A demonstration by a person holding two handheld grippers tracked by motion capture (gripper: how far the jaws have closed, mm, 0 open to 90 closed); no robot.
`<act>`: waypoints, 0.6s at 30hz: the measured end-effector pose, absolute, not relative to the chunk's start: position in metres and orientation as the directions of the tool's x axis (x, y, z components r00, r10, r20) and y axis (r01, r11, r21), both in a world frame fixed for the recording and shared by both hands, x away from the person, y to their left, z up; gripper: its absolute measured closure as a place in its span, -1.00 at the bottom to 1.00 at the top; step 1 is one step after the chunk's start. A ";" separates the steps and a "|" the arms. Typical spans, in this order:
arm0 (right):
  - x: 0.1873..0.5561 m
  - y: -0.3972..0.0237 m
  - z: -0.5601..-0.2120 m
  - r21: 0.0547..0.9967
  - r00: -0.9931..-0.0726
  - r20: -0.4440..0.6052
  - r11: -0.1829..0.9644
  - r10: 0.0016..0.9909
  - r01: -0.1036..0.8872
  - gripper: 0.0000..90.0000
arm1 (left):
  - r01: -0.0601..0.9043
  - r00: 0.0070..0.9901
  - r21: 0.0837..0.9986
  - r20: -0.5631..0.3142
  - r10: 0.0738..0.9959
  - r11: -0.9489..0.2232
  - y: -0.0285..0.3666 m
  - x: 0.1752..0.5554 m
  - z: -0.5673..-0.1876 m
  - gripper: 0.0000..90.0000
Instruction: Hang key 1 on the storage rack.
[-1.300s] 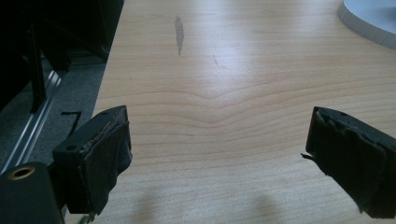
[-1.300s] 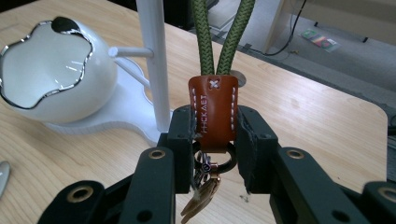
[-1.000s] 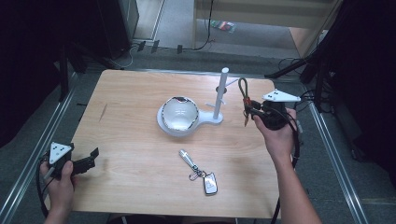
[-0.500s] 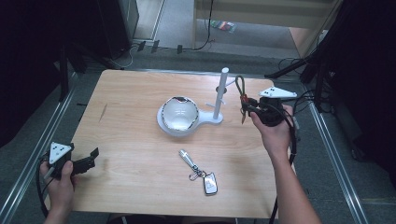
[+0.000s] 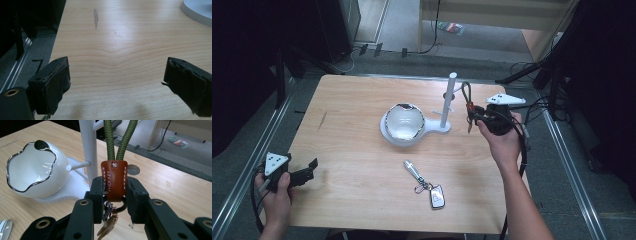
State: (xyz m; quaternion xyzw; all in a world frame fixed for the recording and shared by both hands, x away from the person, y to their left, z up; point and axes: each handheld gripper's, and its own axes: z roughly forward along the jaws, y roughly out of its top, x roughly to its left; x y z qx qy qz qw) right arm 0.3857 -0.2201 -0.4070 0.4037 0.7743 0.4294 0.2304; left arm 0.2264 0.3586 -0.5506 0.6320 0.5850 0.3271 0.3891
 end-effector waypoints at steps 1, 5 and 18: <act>0.386 -0.220 -0.407 0.851 -0.568 -0.007 0.303 0.823 0.429 0.54 | 0.485 0.101 0.874 -0.042 0.994 -0.013 0.359 0.226 -0.551 -0.84; 0.387 -0.221 -0.407 0.853 -0.562 0.002 0.292 0.827 0.433 0.54 | 0.485 0.102 0.875 -0.042 0.994 -0.013 0.359 0.226 -0.551 -0.84; 0.395 -0.219 -0.406 0.846 -0.558 0.037 0.271 0.829 0.459 0.54 | 0.485 0.102 0.874 -0.042 0.994 -0.013 0.359 0.226 -0.551 -0.84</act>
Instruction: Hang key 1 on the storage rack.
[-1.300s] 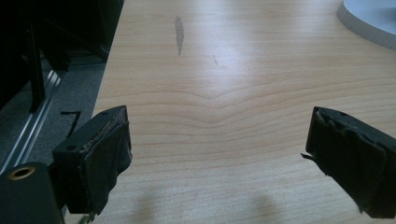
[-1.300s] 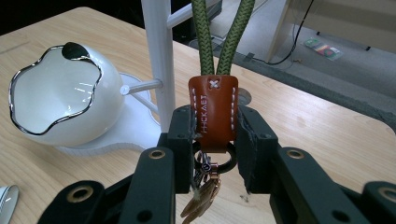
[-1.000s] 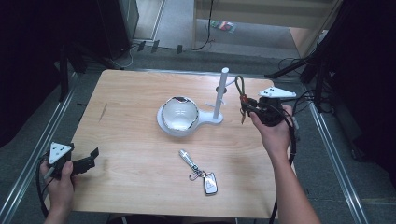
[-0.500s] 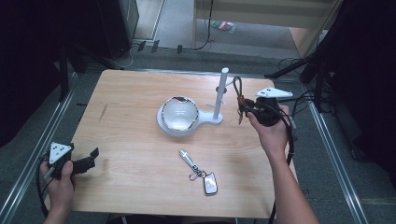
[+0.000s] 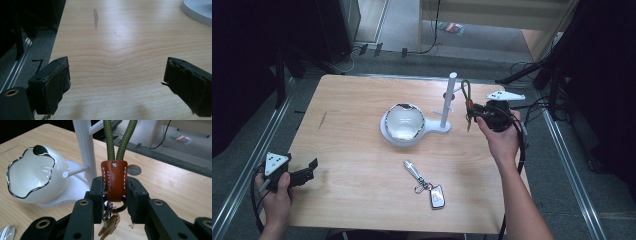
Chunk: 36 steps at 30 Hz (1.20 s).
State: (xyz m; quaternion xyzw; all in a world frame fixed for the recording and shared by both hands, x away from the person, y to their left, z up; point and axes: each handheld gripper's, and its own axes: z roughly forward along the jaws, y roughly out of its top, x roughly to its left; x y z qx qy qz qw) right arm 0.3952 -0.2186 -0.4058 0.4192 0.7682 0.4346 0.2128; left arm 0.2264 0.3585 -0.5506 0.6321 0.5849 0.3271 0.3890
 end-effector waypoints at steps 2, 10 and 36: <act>0.396 -0.217 -0.407 0.842 -0.563 0.041 0.275 0.825 0.463 0.54 | 0.484 0.101 0.875 -0.042 0.994 -0.013 0.359 0.226 -0.551 -0.84; 0.395 -0.212 -0.410 0.837 -0.578 0.031 0.295 0.815 0.460 0.54 | 0.486 0.104 0.874 -0.041 0.994 -0.015 0.359 0.226 -0.551 -0.84; 0.395 -0.197 -0.427 0.822 -0.599 0.026 0.324 0.800 0.468 0.50 | 0.487 0.103 0.873 -0.040 0.994 -0.015 0.359 0.227 -0.551 -0.84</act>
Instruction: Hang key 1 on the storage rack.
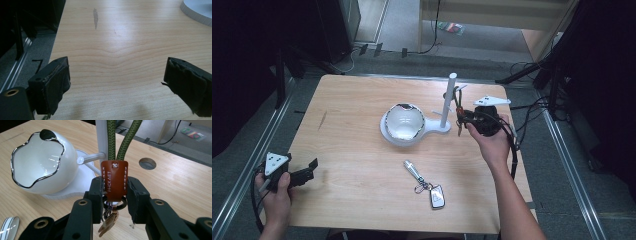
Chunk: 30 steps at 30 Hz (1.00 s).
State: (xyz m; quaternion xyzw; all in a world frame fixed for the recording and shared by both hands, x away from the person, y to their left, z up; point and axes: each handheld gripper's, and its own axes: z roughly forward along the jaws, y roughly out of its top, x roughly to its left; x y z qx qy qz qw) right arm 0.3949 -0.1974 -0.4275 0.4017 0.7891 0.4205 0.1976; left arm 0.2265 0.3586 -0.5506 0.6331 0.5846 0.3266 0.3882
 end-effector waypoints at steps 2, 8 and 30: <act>0.396 -0.196 -0.429 0.821 -0.598 0.020 0.328 0.801 0.467 0.48 | 0.487 0.103 0.874 -0.041 0.994 -0.015 0.359 0.227 -0.551 -0.84; 0.395 -0.193 -0.430 0.817 -0.601 0.010 0.339 0.799 0.466 0.47 | 0.487 0.103 0.873 -0.042 0.994 -0.014 0.359 0.227 -0.551 -0.84; 0.380 -0.188 -0.429 0.765 -0.612 -0.093 0.450 0.785 0.461 0.46 | 0.488 0.102 0.873 -0.043 0.994 -0.012 0.359 0.227 -0.551 -0.84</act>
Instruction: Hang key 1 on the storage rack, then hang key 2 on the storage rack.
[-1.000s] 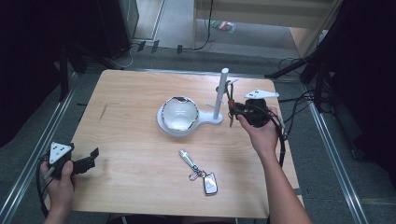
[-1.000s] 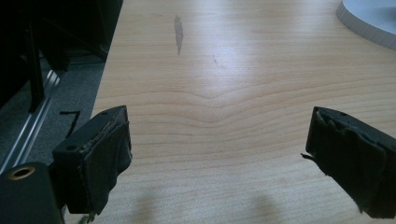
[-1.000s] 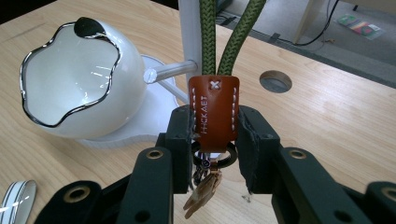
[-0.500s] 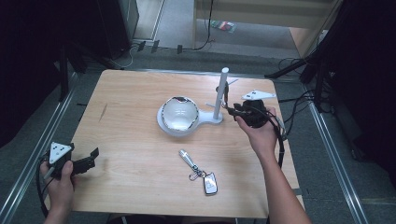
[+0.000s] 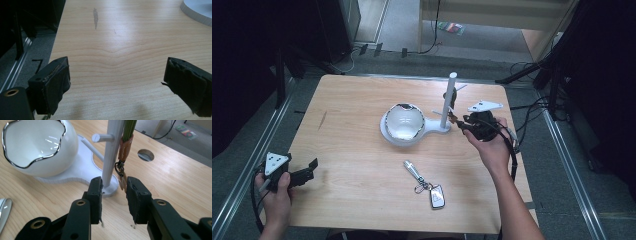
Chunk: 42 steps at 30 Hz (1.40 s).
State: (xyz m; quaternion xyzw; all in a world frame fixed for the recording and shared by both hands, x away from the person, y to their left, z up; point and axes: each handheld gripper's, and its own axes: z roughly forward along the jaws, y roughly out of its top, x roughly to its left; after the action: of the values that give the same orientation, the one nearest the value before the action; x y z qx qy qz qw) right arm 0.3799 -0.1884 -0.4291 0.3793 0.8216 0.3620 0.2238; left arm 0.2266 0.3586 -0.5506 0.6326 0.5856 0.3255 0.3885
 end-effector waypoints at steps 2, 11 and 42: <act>0.376 -0.188 -0.429 0.745 -0.611 -0.106 0.469 0.785 0.474 0.44 | 0.488 0.103 0.873 -0.044 0.994 -0.012 0.359 0.227 -0.551 -0.84; 0.367 -0.183 -0.433 0.697 -0.628 -0.148 0.531 0.764 0.482 0.42 | 0.487 0.104 0.873 -0.040 0.994 -0.016 0.359 0.226 -0.550 -0.84; 0.349 -0.157 -0.446 0.589 -0.697 -0.139 0.625 0.703 0.513 0.40 | 0.488 0.103 0.873 -0.039 0.994 -0.016 0.358 0.227 -0.551 -0.84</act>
State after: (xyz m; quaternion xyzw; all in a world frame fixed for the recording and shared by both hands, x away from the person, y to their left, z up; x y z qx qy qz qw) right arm 0.3491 -0.1566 -0.4456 0.3444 0.8829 0.2629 0.1811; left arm 0.2268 0.3583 -0.5506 0.6336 0.5847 0.3265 0.3874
